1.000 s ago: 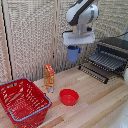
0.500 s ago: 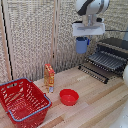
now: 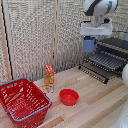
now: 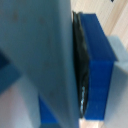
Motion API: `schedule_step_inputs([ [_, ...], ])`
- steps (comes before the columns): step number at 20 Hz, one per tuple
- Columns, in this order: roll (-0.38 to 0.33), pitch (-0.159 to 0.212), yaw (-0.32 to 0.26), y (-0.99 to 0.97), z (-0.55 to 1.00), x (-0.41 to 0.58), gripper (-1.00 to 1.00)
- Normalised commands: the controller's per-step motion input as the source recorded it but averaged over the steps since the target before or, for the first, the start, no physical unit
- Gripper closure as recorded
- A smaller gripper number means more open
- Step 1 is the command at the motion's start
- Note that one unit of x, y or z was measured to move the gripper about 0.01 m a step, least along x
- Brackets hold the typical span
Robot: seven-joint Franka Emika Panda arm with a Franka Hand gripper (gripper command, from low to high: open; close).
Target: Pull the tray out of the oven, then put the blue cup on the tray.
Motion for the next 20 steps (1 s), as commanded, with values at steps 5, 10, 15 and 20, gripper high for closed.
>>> schedule_step_inputs([
  [5, 0.000, -0.066, -0.169, -0.75, 0.01, 0.000, 1.00],
  [10, 0.000, 0.013, -0.131, -0.84, -0.02, -0.005, 1.00],
  [15, 0.000, 0.022, -0.106, -0.68, -0.18, -0.003, 1.00],
  [20, 0.000, 0.000, -0.058, -0.38, -0.10, -0.001, 1.00],
])
